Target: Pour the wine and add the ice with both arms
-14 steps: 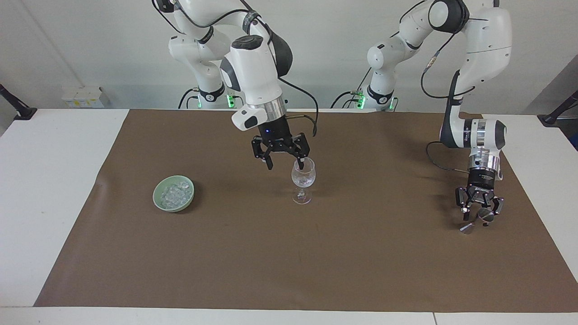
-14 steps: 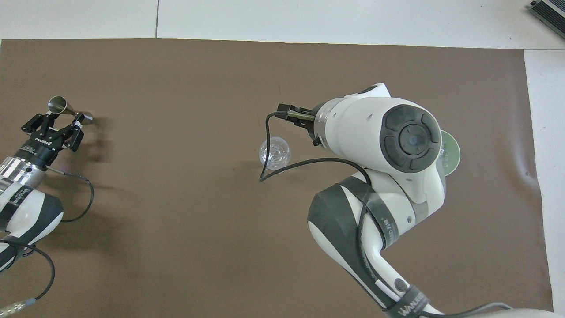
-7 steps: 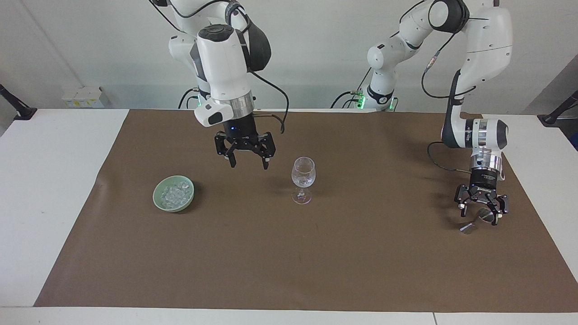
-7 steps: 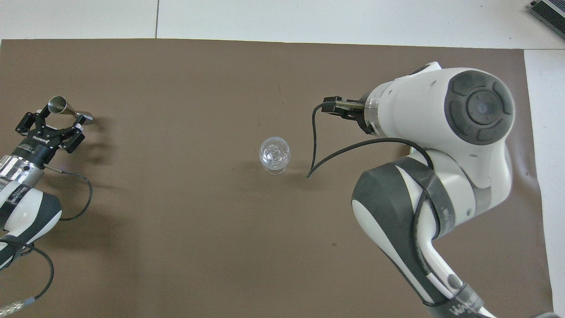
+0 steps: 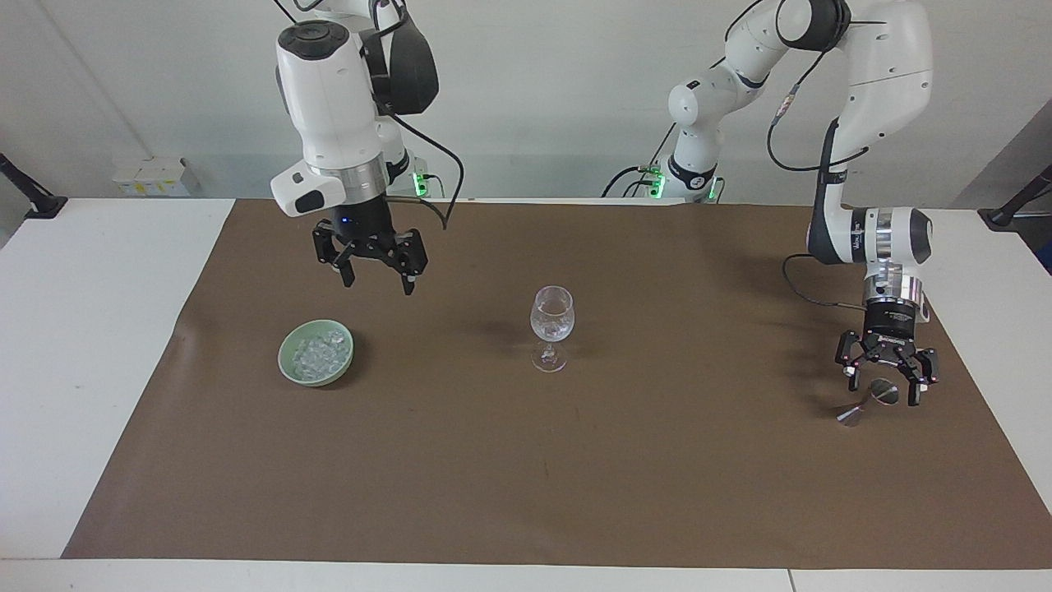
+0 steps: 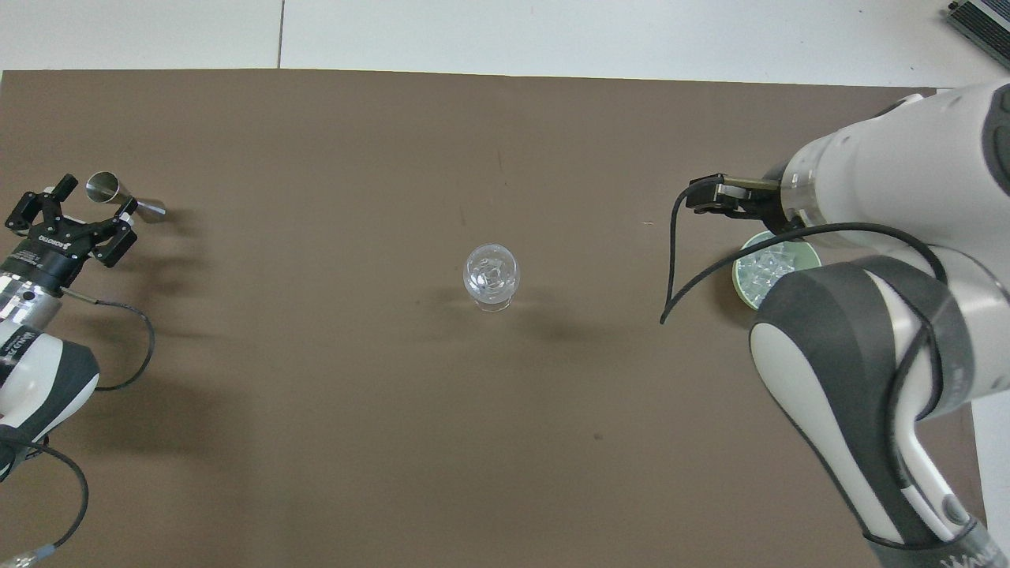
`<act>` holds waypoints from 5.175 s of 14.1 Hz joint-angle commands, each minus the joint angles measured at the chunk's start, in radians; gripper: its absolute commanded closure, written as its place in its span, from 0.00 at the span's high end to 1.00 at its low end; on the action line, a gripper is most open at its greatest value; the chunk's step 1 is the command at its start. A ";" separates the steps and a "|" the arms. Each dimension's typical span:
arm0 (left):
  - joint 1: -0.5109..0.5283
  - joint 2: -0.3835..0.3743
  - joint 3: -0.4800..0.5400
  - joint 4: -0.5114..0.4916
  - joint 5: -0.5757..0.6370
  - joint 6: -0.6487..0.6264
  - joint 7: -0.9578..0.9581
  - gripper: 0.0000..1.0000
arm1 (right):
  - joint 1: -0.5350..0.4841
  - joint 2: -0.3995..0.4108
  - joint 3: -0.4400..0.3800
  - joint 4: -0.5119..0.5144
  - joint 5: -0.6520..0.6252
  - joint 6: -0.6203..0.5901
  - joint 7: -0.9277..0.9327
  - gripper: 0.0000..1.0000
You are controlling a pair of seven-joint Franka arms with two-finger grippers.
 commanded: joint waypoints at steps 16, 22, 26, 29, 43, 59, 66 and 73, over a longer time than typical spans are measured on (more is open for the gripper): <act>-0.245 -0.269 -0.003 -0.005 0.594 0.283 -0.101 1.00 | -0.032 -0.089 -0.216 0.131 0.067 -0.363 -0.346 1.00; -0.273 -0.307 -0.004 -0.001 1.059 0.265 -0.098 1.00 | -0.027 -0.112 -0.218 0.083 0.065 -0.355 -0.341 1.00; -0.250 -0.317 -0.001 0.092 1.487 -0.010 -0.096 1.00 | -0.029 -0.117 -0.218 0.086 0.070 -0.382 -0.343 1.00; -0.250 -0.314 -0.003 0.177 1.758 -0.189 -0.087 1.00 | -0.023 -0.106 -0.213 0.120 0.076 -0.432 -0.341 1.00; -0.421 -0.324 -0.014 0.536 2.235 -0.853 0.204 1.00 | -0.027 -0.112 -0.218 0.099 0.096 -0.399 -0.295 1.00; -0.429 -0.330 0.060 0.571 2.119 -0.922 0.336 1.00 | -0.038 -0.111 -0.210 0.097 0.085 -0.413 -0.301 1.00; -0.546 -0.337 0.161 0.570 2.117 -0.931 0.336 1.00 | -0.029 -0.112 -0.227 0.089 0.079 -0.401 -0.304 1.00; -0.581 -0.340 0.200 0.542 2.117 -0.910 0.379 1.00 | -0.007 -0.114 -0.247 0.086 0.079 -0.399 -0.347 1.00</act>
